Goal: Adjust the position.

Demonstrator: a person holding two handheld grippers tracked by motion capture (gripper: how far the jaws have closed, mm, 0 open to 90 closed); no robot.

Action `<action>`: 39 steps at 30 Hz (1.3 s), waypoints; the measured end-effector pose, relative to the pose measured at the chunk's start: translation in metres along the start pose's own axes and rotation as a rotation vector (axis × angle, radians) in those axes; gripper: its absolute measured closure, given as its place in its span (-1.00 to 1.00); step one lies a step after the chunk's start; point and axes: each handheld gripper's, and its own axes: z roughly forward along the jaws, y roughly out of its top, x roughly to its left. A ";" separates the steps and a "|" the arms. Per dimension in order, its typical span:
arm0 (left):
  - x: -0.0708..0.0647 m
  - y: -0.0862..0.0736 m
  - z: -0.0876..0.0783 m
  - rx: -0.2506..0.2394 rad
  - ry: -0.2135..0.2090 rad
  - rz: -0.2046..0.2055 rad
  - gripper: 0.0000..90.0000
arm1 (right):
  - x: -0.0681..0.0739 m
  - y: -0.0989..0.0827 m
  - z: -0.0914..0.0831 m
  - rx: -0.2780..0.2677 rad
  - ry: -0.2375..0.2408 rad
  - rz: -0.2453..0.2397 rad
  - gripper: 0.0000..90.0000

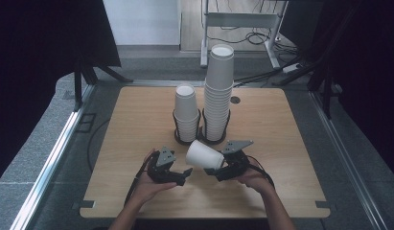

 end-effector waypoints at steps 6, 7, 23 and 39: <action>0.001 -0.002 0.003 0.005 0.007 -0.023 -0.78 | 0.003 -0.008 0.000 -0.086 -0.029 0.037 -0.51; 0.000 -0.002 0.004 0.005 0.006 -0.026 -0.78 | 0.003 -0.009 0.000 -0.095 -0.034 0.043 -0.51; 0.000 -0.011 0.009 -0.025 -0.103 -0.147 -0.76 | 0.010 -0.024 0.002 -0.234 -0.083 0.068 -0.51; 0.001 -0.012 0.008 -0.052 -0.135 -0.183 -0.72 | 0.010 -0.036 0.003 -0.356 -0.077 0.099 -0.51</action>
